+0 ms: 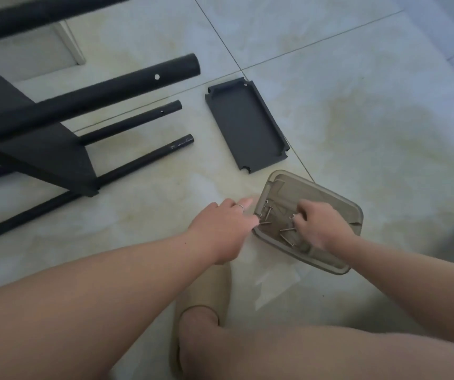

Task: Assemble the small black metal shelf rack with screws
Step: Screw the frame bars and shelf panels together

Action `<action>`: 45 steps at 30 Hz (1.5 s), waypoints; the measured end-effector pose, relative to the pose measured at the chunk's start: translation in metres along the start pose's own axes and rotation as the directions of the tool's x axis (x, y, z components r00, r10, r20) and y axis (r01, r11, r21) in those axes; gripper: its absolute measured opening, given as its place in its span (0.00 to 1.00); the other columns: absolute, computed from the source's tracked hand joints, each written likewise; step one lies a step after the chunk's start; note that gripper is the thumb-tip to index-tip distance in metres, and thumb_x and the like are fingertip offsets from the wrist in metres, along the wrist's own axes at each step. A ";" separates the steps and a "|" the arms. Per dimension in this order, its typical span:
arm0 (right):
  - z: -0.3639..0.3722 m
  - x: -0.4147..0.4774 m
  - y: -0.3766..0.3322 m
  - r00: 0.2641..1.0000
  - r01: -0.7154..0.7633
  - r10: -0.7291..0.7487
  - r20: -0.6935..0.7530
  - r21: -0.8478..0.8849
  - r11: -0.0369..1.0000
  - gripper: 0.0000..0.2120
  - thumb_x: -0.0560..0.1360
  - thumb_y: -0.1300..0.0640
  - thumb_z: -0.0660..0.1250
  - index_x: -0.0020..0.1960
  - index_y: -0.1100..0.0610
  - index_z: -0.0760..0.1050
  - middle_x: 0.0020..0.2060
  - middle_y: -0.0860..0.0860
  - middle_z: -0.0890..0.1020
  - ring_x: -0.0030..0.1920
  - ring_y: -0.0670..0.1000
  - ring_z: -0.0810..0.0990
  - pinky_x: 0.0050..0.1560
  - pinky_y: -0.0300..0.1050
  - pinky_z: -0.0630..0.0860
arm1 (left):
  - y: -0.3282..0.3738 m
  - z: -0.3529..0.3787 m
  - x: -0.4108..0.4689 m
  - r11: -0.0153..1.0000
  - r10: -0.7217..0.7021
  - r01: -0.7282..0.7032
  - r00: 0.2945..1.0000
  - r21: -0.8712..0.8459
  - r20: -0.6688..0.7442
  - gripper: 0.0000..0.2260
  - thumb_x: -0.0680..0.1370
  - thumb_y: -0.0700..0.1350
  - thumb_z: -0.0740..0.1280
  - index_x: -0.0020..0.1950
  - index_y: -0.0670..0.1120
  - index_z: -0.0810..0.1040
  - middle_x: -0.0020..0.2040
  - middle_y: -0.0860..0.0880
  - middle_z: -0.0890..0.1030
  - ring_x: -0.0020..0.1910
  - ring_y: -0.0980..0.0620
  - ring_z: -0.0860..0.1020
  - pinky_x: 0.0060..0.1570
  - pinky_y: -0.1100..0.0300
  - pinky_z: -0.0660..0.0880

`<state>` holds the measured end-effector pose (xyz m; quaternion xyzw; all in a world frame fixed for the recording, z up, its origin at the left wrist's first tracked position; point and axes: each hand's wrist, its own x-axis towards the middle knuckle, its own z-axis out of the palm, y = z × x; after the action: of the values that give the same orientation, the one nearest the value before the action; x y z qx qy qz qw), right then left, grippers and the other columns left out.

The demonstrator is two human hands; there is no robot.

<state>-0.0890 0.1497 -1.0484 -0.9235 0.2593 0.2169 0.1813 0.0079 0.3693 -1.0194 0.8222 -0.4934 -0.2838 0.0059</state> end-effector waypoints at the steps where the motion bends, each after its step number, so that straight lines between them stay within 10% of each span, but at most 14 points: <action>1: -0.010 -0.004 -0.011 0.999 0.032 -0.031 -0.021 0.024 0.999 0.10 0.78 0.55 0.60 0.38 0.53 0.67 0.35 0.50 0.76 0.37 0.56 0.75 0.35 0.47 0.68 | -0.003 -0.008 -0.007 1.000 -0.008 0.008 1.000 0.012 0.012 0.20 0.79 0.41 0.60 0.70 0.52 0.68 0.81 0.44 0.54 0.69 0.42 0.66 0.59 0.49 0.69; 13: -0.100 -0.057 -0.217 0.860 0.510 -0.487 -0.154 0.241 0.825 0.05 0.79 0.59 0.68 0.47 0.51 0.76 0.38 0.43 0.81 0.39 0.41 0.78 0.39 0.27 0.70 | -0.097 -0.097 -0.177 0.973 -0.218 0.229 0.908 -0.013 -0.357 0.08 0.81 0.47 0.59 0.59 0.51 0.74 0.55 0.52 0.76 0.52 0.47 0.77 0.43 0.54 0.70; 18: -0.114 -0.075 -0.289 0.726 0.680 -0.662 -0.185 0.058 0.731 0.02 0.82 0.58 0.65 0.51 0.54 0.76 0.47 0.45 0.80 0.50 0.48 0.77 0.52 0.43 0.74 | -0.149 -0.112 -0.243 0.880 -0.460 0.405 0.593 -0.249 -0.661 0.06 0.79 0.46 0.64 0.55 0.48 0.74 0.49 0.49 0.77 0.47 0.48 0.75 0.46 0.51 0.76; 21: -0.115 -0.074 -0.323 0.620 0.757 -0.767 -0.167 -0.131 0.640 0.03 0.82 0.58 0.65 0.53 0.56 0.77 0.58 0.48 0.76 0.61 0.52 0.71 0.62 0.47 0.66 | -0.180 -0.114 -0.255 0.713 -0.694 0.517 0.427 -0.474 -0.579 0.15 0.81 0.49 0.64 0.65 0.46 0.72 0.60 0.47 0.77 0.58 0.46 0.74 0.57 0.48 0.75; 24: -0.110 -0.066 -0.354 0.560 0.775 -0.826 -0.071 -0.307 0.552 0.04 0.82 0.55 0.65 0.53 0.54 0.78 0.73 0.49 0.69 0.75 0.54 0.61 0.70 0.50 0.56 | -0.205 -0.118 -0.254 0.533 -0.830 0.501 0.467 -0.682 -0.306 0.20 0.82 0.55 0.61 0.71 0.46 0.69 0.66 0.46 0.75 0.62 0.44 0.74 0.62 0.46 0.73; 28: -0.096 -0.048 -0.384 0.615 0.761 -0.776 0.140 -0.364 0.537 0.03 0.82 0.52 0.64 0.51 0.47 0.76 0.80 0.47 0.60 0.81 0.50 0.48 0.78 0.55 0.43 | -0.228 -0.123 -0.237 0.475 -0.796 0.457 0.587 -0.752 -0.146 0.21 0.83 0.59 0.57 0.53 0.44 0.80 0.49 0.46 0.82 0.46 0.47 0.79 0.46 0.54 0.72; 34: -0.082 -0.034 -0.395 0.640 0.757 -0.752 0.159 -0.295 0.583 0.05 0.81 0.51 0.65 0.47 0.42 0.73 0.71 0.45 0.69 0.73 0.51 0.64 0.77 0.54 0.43 | -0.248 -0.130 -0.220 0.423 -0.659 0.429 0.750 -0.798 0.054 0.20 0.82 0.59 0.59 0.53 0.45 0.81 0.38 0.47 0.86 0.32 0.51 0.82 0.43 0.57 0.73; 45: -0.082 -0.037 -0.384 0.640 0.759 -0.754 0.149 -0.276 0.589 0.05 0.81 0.50 0.66 0.48 0.40 0.74 0.65 0.44 0.70 0.68 0.49 0.66 0.74 0.49 0.47 | -0.244 -0.131 -0.227 0.378 -0.612 0.418 0.782 -0.826 0.116 0.16 0.82 0.56 0.63 0.52 0.46 0.83 0.37 0.50 0.87 0.38 0.59 0.81 0.48 0.58 0.70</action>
<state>0.1219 0.4343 -0.8758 -0.9603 -0.1966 0.1650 0.1094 0.1876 0.6440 -0.8753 0.8584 -0.0173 -0.3770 0.3475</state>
